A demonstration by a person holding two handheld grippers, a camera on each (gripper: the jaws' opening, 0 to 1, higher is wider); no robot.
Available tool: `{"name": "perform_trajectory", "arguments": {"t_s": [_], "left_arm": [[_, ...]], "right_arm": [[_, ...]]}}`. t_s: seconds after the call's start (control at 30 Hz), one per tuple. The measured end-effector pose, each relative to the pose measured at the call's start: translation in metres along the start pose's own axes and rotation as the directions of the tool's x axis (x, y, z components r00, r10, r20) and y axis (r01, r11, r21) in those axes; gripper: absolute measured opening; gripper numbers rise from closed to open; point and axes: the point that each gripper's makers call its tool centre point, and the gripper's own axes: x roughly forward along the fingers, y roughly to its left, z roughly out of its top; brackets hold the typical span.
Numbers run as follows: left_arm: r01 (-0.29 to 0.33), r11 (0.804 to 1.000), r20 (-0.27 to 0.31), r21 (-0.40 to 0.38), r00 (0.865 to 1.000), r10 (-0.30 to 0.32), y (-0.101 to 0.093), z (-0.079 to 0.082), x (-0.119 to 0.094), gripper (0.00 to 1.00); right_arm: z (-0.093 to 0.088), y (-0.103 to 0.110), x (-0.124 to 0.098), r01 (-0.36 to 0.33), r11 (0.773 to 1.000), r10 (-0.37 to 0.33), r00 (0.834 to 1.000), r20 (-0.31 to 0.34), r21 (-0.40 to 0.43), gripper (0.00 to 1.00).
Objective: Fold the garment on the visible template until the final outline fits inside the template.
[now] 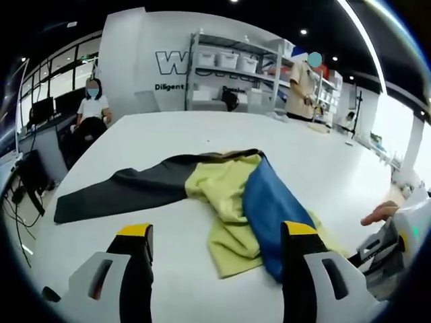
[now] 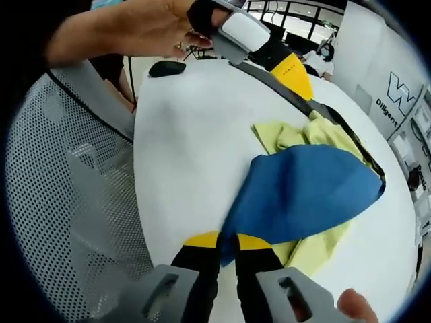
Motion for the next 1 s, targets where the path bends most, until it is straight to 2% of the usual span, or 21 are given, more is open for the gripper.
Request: {"name": "perform_trajectory", "arguments": {"t_s": [0.4,0.67,1.0], "left_arm": [[0.013,1.0,-0.022,0.01,1.0,-0.013,-0.003,-0.005,0.002,0.71],[0.017,1.0,-0.03,0.014,0.999,-0.016,-0.004,-0.007,0.003,0.7],[0.021,1.0,-0.041,0.021,0.999,-0.02,-0.005,-0.009,0.003,0.69]], "right_arm": [[0.0,-0.001,-0.002,-0.01,1.0,0.009,1.0,0.022,0.024,0.0],[0.001,-0.001,-0.003,-0.003,1.0,0.003,1.0,0.024,0.001,0.0],[0.006,-0.008,-0.012,0.009,0.999,-0.012,0.998,0.056,0.042,0.0]]}}
